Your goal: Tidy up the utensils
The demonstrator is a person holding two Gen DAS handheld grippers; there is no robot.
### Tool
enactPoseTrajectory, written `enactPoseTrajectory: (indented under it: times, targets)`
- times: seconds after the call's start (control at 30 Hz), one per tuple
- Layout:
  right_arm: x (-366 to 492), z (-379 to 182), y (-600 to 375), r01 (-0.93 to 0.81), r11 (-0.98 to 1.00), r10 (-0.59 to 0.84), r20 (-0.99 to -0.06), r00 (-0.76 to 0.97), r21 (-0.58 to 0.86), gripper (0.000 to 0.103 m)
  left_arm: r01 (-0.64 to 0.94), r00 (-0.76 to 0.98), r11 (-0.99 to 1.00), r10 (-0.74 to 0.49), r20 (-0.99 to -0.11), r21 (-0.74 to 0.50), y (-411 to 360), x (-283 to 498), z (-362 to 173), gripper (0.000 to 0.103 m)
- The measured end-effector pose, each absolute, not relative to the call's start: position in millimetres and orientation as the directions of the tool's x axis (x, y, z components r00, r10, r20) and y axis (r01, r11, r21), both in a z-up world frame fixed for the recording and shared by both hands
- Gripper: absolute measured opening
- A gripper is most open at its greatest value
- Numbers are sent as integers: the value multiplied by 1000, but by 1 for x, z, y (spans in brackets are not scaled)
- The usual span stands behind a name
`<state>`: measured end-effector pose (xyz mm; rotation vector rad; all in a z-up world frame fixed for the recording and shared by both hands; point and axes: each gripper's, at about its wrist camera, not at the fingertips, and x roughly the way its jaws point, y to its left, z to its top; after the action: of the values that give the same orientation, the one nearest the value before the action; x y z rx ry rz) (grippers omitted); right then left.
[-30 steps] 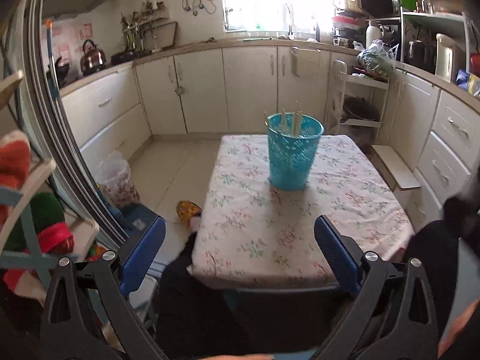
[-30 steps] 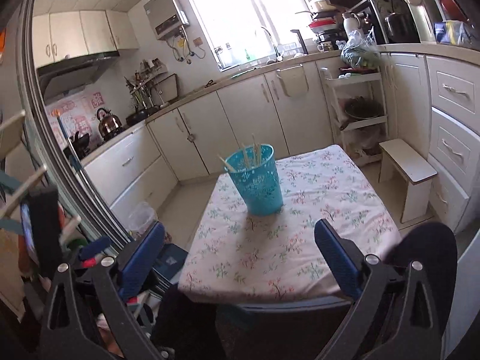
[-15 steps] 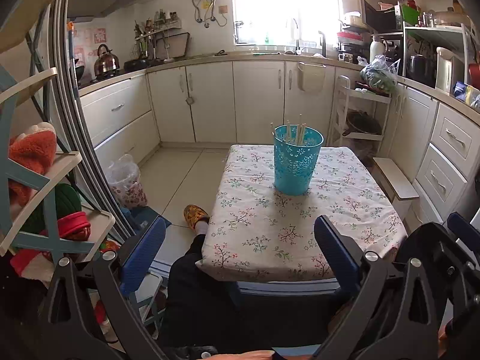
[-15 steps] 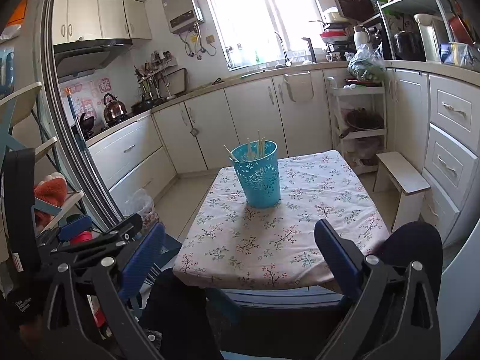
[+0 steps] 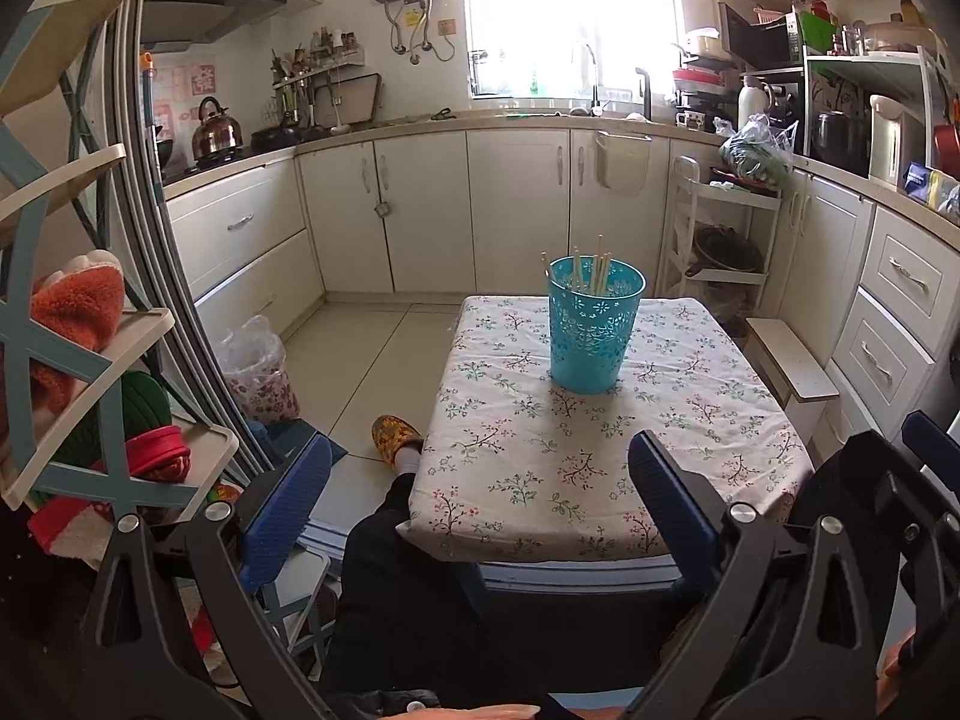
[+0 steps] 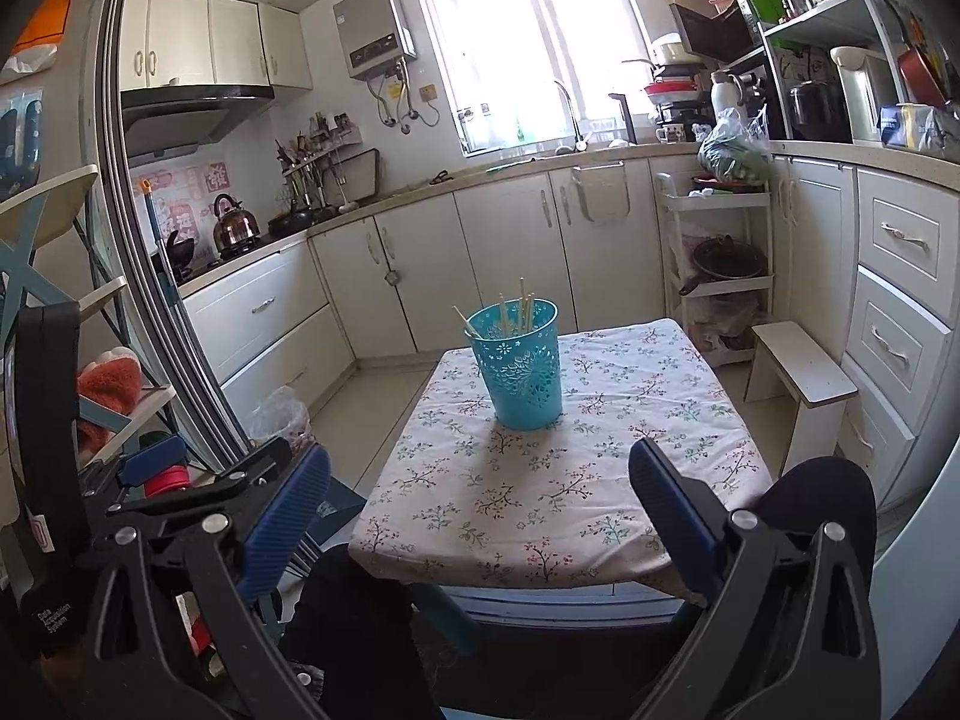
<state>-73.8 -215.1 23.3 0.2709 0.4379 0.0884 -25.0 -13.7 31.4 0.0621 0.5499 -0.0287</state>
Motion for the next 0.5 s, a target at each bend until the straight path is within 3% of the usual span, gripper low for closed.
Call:
enactPoseTrajectory:
  times: [0.5]
  targets:
    - [-77, 26, -213, -35, 964, 141, -393, 909, 265, 96, 37, 856, 998, -7, -517, 49, -12, -30, 33, 95]
